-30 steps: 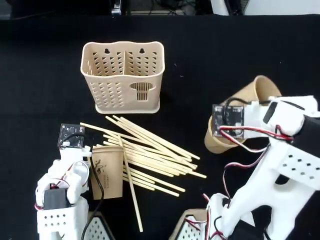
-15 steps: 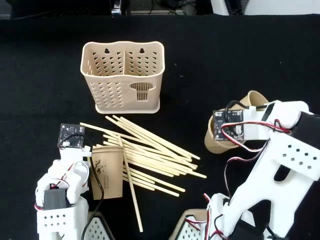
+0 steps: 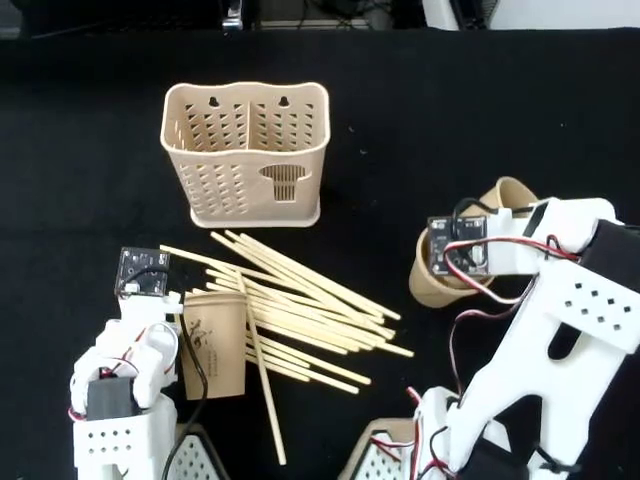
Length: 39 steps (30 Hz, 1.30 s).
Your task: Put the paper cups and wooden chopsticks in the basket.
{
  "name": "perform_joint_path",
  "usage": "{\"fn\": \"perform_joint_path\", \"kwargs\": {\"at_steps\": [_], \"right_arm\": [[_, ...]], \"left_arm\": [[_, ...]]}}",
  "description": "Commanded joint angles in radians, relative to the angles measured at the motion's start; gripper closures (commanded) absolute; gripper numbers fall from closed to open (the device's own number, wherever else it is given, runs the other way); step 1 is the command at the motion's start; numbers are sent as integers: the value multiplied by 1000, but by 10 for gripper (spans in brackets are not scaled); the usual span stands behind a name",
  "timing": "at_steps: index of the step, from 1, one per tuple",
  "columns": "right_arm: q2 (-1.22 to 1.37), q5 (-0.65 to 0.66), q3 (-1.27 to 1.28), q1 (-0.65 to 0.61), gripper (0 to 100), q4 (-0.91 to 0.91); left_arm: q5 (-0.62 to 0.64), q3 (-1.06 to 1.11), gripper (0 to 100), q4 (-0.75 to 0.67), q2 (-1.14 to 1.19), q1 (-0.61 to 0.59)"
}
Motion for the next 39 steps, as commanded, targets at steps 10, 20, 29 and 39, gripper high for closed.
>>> {"fn": "perform_joint_path", "kwargs": {"at_steps": [10, 20, 29, 39], "right_arm": [[-7, -114, 2, 3, 983, -101], [-7, -114, -2, -23, 983, -8], [-67, -115, 2, -23, 885, -8], [-81, -187, -28, -64, 857, -12]], "left_arm": [[-8, 16, 970, 18, -11, 4], [-8, 16, 970, 18, -11, 4], [-8, 16, 970, 18, -11, 4], [-8, 16, 970, 18, -11, 4]]}}
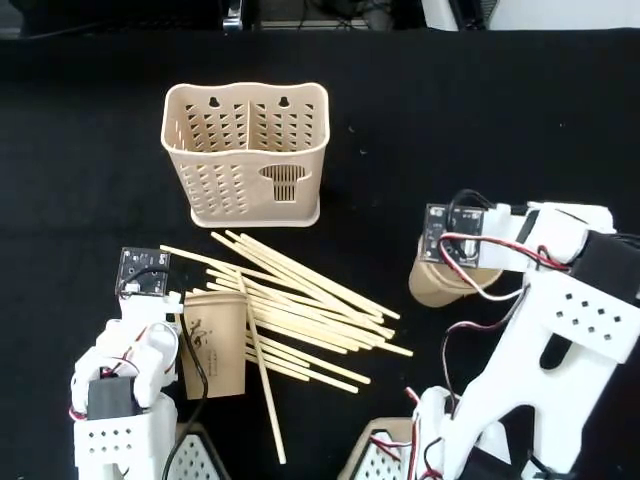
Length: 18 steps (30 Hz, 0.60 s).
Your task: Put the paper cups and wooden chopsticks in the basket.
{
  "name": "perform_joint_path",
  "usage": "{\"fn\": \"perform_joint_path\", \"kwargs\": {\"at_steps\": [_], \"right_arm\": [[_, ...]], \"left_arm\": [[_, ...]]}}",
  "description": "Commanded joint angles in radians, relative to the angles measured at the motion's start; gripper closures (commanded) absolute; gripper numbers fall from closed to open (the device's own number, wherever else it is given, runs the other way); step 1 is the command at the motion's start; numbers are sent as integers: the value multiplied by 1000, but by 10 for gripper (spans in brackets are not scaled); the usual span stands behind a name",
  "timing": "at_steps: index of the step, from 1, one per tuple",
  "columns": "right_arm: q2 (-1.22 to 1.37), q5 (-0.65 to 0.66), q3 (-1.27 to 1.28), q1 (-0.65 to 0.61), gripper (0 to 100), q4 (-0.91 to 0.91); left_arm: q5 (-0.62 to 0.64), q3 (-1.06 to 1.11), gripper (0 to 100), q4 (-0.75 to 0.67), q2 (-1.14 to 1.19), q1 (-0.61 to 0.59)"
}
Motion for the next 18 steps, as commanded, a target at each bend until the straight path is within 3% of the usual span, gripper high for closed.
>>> {"fn": "perform_joint_path", "kwargs": {"at_steps": [1, 6, 14, 18], "right_arm": [[-24, -80, -84, -52, 857, 2], [-24, -370, -226, -172, 857, 2], [-24, -1028, -463, -377, 858, 52], [-22, -1204, -463, -531, 858, 149]], "left_arm": [[-8, 16, 970, 18, -11, 4], [-8, 16, 970, 18, -11, 4], [-8, 16, 970, 18, -11, 4], [-8, 16, 970, 18, -11, 4]]}}
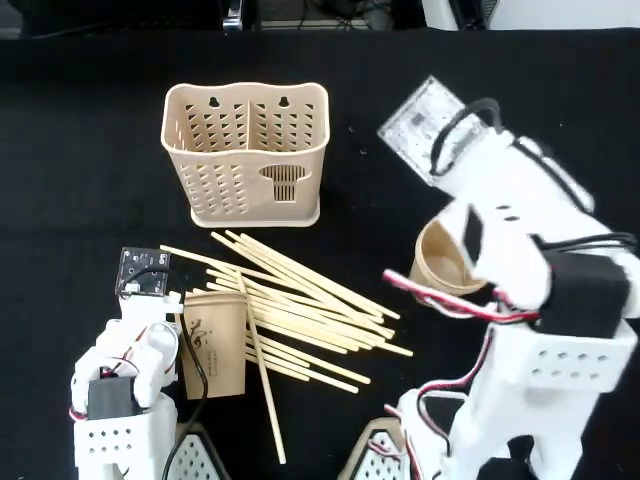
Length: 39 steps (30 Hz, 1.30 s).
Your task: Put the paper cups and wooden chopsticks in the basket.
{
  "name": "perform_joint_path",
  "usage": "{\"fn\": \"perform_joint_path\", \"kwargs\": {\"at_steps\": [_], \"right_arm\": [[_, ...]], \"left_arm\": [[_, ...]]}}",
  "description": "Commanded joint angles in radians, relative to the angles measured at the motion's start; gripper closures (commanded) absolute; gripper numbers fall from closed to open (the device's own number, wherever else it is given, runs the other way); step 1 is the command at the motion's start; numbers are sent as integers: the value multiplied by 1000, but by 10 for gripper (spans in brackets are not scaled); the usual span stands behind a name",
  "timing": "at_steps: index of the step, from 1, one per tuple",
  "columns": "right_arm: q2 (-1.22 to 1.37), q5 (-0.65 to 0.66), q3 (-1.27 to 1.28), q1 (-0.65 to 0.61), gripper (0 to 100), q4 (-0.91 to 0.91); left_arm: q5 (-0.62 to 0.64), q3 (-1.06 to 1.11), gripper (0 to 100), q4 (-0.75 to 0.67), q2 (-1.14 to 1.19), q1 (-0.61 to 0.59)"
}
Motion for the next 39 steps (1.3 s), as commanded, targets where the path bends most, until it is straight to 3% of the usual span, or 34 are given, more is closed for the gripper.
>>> {"fn": "perform_joint_path", "kwargs": {"at_steps": [1, 11, 18, 22, 27, 29, 34, 39], "right_arm": [[-18, -158, -44, -146, 858, 71], [-22, -322, 237, -448, 858, 87], [-22, -402, 509, -601, 858, -137], [-22, -443, 648, -677, 854, -311], [-15, -480, 796, -752, 810, -517], [-15, -499, 840, -781, 778, -578], [-13, -514, 926, -875, 742, -715], [-7, -496, 951, -971, 734, -723]], "left_arm": [[-8, 16, 970, 18, -11, 4], [-8, 16, 970, 18, -11, 5], [-9, 18, 970, 18, -11, -16], [-31, 18, 970, 17, -11, -140], [-331, 10, 970, 18, -11, -395], [-390, 13, 970, 17, -11, -503], [-404, 16, 970, 18, -11, -670], [-397, 16, 970, 26, -11, -680]]}}
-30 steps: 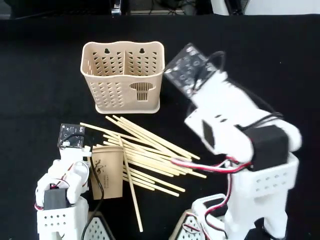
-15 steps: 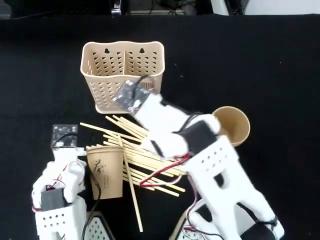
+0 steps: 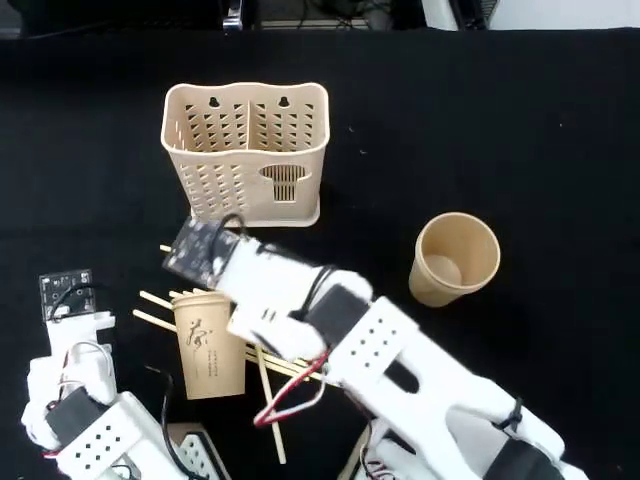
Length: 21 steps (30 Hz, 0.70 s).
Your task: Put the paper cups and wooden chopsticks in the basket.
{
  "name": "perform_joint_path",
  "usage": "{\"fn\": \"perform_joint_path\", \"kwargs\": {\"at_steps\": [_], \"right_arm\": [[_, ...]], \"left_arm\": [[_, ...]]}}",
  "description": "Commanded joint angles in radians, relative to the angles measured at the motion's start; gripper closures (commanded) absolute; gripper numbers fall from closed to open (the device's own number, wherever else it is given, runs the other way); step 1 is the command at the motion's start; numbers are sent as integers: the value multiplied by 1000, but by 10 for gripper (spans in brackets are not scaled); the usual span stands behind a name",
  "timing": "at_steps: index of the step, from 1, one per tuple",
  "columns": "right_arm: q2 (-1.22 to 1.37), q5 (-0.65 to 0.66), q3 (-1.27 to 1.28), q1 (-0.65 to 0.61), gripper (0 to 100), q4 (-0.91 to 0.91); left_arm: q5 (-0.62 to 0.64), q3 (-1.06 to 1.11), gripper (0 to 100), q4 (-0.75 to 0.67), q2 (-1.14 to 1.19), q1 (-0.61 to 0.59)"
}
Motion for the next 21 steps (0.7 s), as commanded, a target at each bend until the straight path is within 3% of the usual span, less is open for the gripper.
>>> {"fn": "perform_joint_path", "kwargs": {"at_steps": [1, 13, 18, 21], "right_arm": [[12, 28, -7, -57, 735, -25], [311, 180, -179, -89, 737, 26], [348, 322, -226, -89, 740, 100], [340, 341, -254, -86, 803, 130]], "left_arm": [[-5, 16, 970, 25, -11, -12], [-5, 16, 970, 25, -11, -8], [-5, 16, 970, 25, -11, -8], [-5, 16, 970, 21, -11, -8]]}}
